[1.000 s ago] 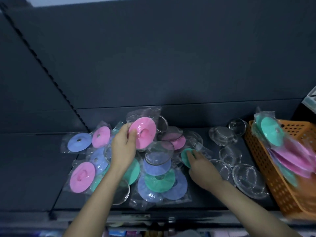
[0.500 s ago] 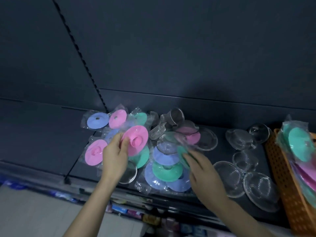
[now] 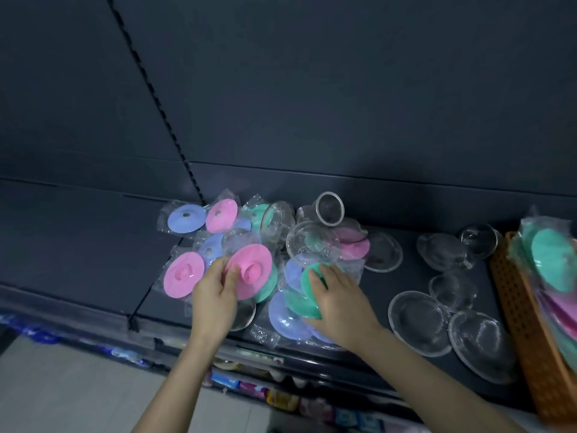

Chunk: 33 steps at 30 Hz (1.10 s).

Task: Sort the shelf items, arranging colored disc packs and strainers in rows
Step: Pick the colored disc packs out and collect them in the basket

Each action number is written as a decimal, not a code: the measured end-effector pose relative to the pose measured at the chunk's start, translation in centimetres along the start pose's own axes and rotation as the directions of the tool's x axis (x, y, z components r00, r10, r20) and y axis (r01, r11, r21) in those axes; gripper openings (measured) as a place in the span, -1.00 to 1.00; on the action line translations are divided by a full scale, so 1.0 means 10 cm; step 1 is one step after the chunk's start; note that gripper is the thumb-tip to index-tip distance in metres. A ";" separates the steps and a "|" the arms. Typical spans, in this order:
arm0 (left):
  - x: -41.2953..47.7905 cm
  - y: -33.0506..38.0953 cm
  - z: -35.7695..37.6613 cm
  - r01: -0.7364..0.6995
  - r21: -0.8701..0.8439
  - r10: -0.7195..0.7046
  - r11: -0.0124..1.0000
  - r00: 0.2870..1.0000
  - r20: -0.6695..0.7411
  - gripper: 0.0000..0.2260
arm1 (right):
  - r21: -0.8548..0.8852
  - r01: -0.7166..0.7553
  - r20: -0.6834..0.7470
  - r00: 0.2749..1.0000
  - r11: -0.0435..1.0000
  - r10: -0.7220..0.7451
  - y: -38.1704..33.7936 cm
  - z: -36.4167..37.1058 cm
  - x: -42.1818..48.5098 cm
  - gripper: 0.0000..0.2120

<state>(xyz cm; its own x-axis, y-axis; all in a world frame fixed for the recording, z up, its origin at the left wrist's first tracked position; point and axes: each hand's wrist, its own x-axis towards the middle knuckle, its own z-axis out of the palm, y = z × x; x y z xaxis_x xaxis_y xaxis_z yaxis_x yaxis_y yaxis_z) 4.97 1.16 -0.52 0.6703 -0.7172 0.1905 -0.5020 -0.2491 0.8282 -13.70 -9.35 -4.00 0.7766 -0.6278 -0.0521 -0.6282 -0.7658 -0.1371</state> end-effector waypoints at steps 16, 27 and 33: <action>0.06 0.10 -0.03 -0.347 0.001 0.342 0.938 0.927 0.156 -0.83 | 0.846 -0.156 -0.248 0.730 0.509 0.636 0.15 -0.34 -0.26 -0.85; -0.02 0.26 0.55 -0.892 0.071 0.630 0.446 0.369 0.684 -0.41 | 0.992 0.061 -0.124 0.390 0.109 0.912 0.33 -0.40 -0.86 -0.88; -0.18 0.19 0.83 -0.901 -0.032 0.528 0.433 0.224 0.819 -0.47 | 0.987 0.160 -0.027 0.288 -0.020 0.957 0.38 -0.33 -1.13 -0.90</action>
<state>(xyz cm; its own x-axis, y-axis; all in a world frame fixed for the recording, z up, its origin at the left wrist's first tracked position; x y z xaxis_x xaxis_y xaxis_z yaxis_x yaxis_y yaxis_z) -1.75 -3.49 -3.65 -0.5622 -0.8256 0.0483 -0.8036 0.5592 0.2038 -25.00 -5.69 -0.70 -0.3789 -0.9177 -0.1194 0.1820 0.0526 -0.9819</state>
